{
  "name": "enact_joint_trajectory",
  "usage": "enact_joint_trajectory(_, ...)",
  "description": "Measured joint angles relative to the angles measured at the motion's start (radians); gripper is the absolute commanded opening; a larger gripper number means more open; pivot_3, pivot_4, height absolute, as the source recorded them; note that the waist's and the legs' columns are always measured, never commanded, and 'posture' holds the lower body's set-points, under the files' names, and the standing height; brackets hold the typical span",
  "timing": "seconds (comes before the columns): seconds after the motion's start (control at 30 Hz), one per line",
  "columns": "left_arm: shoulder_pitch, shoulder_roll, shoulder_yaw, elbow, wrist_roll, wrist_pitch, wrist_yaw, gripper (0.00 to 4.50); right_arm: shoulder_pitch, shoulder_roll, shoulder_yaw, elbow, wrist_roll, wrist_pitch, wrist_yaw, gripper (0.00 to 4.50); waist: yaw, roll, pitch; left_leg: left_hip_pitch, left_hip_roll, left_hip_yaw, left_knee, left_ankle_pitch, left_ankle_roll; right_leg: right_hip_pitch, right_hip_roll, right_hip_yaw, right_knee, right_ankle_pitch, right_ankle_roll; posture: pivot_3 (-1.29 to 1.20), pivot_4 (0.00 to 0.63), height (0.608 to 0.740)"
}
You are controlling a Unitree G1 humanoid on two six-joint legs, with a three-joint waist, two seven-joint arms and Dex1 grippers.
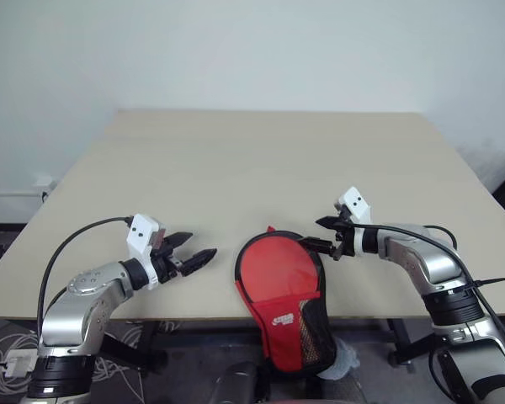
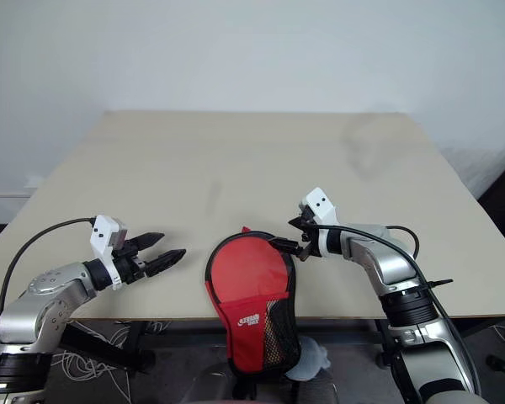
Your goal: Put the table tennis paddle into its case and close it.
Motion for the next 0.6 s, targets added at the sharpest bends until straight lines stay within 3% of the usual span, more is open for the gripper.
enact_joint_trajectory(0.6,-0.022,0.010,0.000,-0.002,-0.002,0.009,0.007,4.46,0.000,0.037,0.006,0.001,0.000,-0.023,-0.012,4.50,0.000,0.000,0.000,0.000,0.000,0.002,0.000,0.000,0.000,-0.001,0.000,0.001,0.000,0.000,-0.001,0.00,0.000,0.706)
